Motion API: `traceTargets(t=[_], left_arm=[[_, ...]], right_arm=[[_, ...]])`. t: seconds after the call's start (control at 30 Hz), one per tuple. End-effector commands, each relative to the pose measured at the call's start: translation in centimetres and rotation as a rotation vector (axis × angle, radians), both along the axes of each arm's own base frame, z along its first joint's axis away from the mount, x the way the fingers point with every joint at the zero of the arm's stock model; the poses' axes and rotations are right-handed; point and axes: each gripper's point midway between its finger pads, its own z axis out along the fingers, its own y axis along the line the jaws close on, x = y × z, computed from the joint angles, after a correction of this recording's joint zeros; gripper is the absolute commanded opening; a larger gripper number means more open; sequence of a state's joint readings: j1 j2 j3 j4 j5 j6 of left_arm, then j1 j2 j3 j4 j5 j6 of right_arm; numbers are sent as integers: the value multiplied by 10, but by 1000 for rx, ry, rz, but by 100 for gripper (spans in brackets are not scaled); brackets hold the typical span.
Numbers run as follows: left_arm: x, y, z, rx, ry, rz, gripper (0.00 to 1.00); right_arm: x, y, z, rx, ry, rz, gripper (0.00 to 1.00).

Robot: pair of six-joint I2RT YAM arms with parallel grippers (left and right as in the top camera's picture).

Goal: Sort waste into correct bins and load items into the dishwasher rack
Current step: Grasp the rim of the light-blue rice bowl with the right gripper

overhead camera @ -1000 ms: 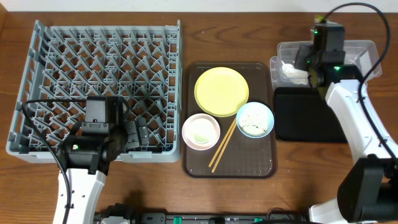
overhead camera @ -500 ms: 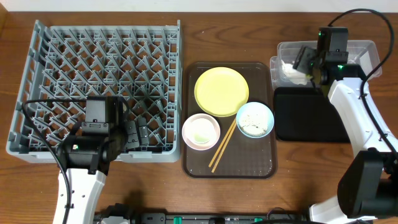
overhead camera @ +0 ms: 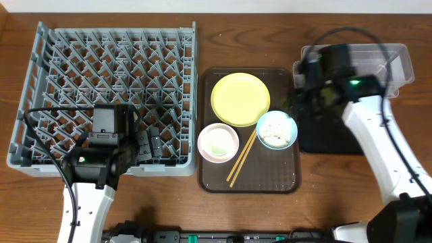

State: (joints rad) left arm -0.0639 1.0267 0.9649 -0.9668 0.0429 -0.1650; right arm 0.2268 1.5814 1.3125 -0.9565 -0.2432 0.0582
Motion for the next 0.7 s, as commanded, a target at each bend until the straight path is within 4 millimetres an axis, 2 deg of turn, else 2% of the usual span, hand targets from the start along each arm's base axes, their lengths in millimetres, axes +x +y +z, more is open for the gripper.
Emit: traceTargets(t=[0.0,0.1,0.23,0.33,0.5,0.67], left_arm=[[3,-1,8,-6,-22,8,98],[3,-1,8,-6,-22,8,98],[3,-1,8,-6,-21,8,98],[3,-1,8,-6,-21,8,98],[3,-1,8,-6,-21,8,98],[3,-1,8,-6,-21,8,98]], right_arm=[[-24,33,-17,-7,50,128,57],[-39,47,-38,-60,74,145,54],[-46,53,-64,-153,37,117,52],[-51,61,-80,-169,11,109,46],[-57,72,-100,-150,-25,119,36],[-55,66,-111,-171,-56,100,35]])
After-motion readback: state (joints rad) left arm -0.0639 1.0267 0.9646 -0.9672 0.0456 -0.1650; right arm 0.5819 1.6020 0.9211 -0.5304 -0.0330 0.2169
